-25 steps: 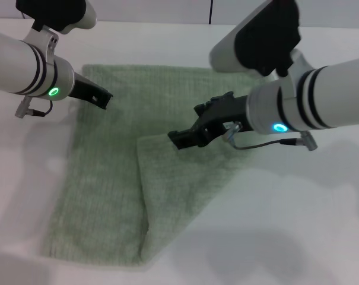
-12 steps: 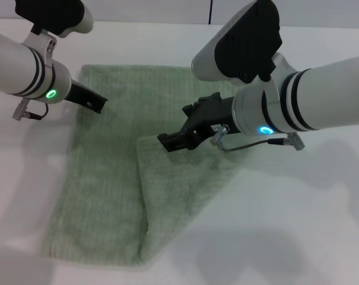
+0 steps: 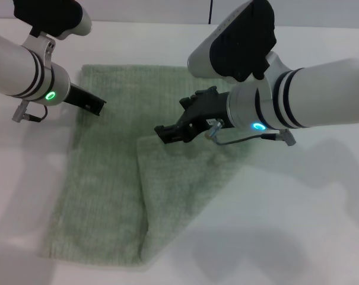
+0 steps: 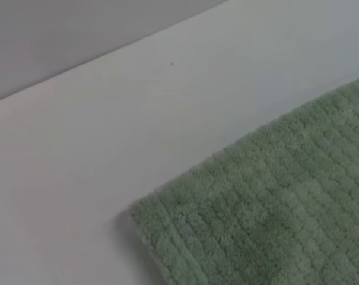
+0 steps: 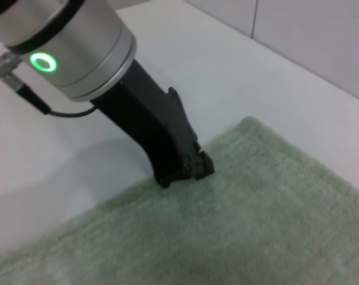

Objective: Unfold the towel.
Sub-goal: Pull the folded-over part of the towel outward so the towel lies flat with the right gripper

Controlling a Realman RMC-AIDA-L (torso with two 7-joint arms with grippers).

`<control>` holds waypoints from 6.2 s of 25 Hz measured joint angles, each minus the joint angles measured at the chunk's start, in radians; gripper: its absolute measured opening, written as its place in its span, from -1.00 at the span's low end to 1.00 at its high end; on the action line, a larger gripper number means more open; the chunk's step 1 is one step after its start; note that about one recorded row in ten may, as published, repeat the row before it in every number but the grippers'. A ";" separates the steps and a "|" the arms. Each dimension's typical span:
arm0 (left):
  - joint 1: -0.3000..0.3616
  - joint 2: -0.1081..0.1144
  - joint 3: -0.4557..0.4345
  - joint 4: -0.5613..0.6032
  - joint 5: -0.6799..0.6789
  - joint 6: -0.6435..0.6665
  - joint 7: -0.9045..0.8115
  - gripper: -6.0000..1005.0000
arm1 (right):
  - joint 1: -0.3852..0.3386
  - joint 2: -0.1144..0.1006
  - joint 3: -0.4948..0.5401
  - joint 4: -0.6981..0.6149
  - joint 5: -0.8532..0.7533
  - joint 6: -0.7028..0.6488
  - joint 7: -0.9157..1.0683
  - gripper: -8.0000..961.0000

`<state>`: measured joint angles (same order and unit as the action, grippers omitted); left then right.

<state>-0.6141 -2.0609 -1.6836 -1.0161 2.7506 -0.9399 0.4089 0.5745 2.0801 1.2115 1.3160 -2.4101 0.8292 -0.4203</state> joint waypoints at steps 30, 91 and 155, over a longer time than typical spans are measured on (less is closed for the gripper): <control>0.004 -0.002 0.001 0.000 0.000 -0.011 -0.001 -0.96 | 0.139 0.005 -0.107 -0.217 0.167 -0.115 -0.024 0.63; -0.001 -0.002 0.002 -0.001 0.024 -0.033 -0.004 -0.95 | 0.133 0.003 -0.099 -0.192 0.178 -0.126 -0.054 -0.23; -0.001 -0.004 0.013 -0.022 0.040 -0.045 -0.012 -0.93 | 0.198 0.008 -0.158 -0.312 0.239 -0.200 -0.052 0.72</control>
<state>-0.6151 -2.0648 -1.6704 -1.0386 2.7902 -0.9851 0.3965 0.7726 2.0878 1.0531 1.0039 -2.1710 0.6292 -0.4724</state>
